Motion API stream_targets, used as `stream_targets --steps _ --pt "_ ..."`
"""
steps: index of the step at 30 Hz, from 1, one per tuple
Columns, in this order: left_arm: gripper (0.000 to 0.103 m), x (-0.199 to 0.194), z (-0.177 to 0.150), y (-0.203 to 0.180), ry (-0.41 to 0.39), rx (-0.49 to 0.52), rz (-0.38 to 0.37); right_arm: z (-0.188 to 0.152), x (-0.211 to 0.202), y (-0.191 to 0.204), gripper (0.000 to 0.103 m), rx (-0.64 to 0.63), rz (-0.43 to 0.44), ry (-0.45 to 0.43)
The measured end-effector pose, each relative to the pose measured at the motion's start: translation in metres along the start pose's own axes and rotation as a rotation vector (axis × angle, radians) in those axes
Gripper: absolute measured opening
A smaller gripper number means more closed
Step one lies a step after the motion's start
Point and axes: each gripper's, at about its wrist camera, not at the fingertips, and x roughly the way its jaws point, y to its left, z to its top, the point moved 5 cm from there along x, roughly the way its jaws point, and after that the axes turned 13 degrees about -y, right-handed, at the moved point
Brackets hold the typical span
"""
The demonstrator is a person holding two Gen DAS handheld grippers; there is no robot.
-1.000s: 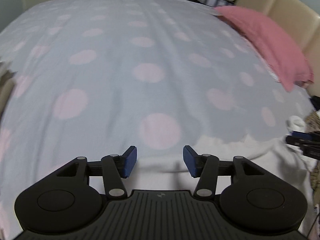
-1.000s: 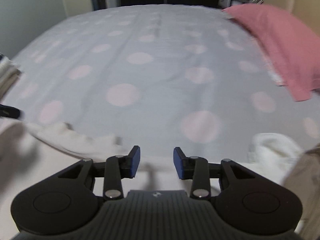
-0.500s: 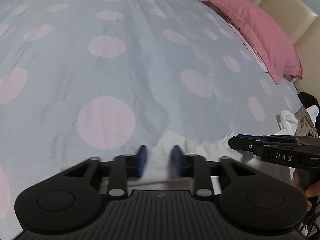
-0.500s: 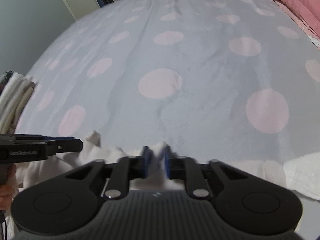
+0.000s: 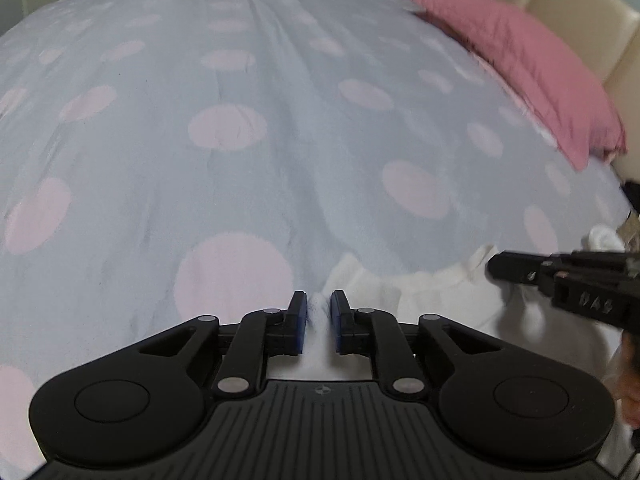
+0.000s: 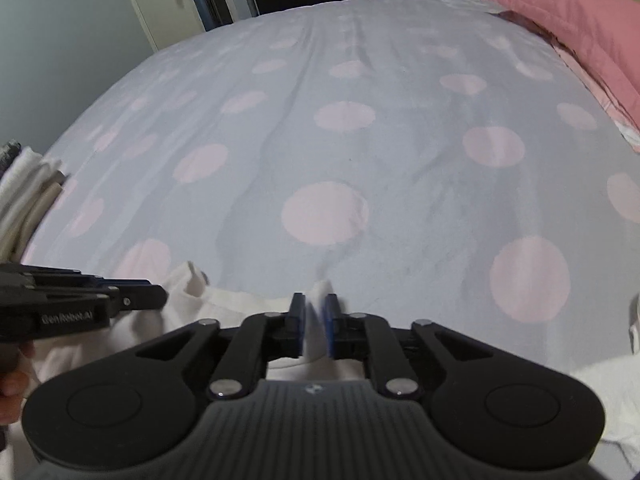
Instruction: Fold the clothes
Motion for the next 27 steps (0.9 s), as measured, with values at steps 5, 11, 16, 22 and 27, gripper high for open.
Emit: stream_targets --steps 5,11,16,22,27 --pt "0.024 -0.041 0.004 0.017 -0.041 -0.003 0.022 0.009 -0.034 -0.011 0.031 -0.013 -0.018 -0.013" --pt "0.025 -0.113 0.005 0.035 -0.081 0.038 0.081 0.012 -0.110 -0.040 0.034 0.005 -0.051 -0.027" --pt "0.025 -0.173 -0.012 0.052 -0.077 0.053 0.154 -0.008 -0.183 -0.078 0.042 0.040 -0.143 -0.017" --pt "0.025 -0.226 -0.045 0.063 -0.068 0.019 0.182 -0.055 -0.256 -0.128 0.041 0.134 -0.268 -0.011" --pt "0.027 -0.245 -0.072 0.067 -0.040 -0.044 0.194 -0.105 -0.281 -0.144 0.041 0.194 -0.308 0.051"
